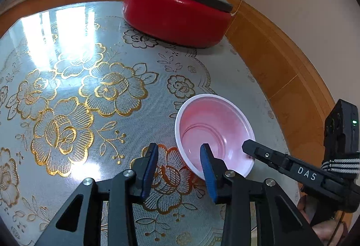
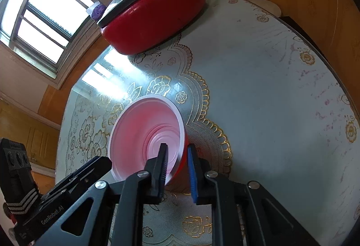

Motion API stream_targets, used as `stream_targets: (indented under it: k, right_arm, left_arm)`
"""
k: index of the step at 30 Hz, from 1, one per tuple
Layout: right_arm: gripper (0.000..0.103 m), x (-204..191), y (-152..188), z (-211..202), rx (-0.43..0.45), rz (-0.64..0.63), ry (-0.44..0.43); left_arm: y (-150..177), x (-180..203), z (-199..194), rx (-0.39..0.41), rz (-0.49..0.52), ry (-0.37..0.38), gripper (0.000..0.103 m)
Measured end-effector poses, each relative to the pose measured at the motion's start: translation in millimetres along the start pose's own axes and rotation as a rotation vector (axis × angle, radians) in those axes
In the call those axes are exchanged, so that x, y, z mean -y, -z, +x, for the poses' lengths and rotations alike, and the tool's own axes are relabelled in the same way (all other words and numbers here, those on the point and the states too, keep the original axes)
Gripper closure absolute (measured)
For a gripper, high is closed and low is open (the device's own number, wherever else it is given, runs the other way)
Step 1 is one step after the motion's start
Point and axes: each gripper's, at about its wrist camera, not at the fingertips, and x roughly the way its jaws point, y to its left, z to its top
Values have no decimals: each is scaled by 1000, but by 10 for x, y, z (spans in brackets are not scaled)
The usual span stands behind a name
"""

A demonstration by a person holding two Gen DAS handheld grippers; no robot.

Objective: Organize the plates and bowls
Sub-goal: 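Move both grippers to the red bowl and grasp its rim, then lift the red bowl with both grippers and lower it into the yellow bowl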

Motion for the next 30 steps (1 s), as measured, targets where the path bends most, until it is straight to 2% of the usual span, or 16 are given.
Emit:
stream_targets:
  k: [5,18,30]
  right_arm:
    - [94,-3,30,-46,1,-9,-11]
    - [94,11,297,-409,19,17,-63]
    - [94,-57,689,-992,96,0,-75]
  left_arm:
    - [40,33,72,-19,20,15,88]
    - [326,162,-404,0,89,65,88]
    - [654,396,-876,29,165,126,88]
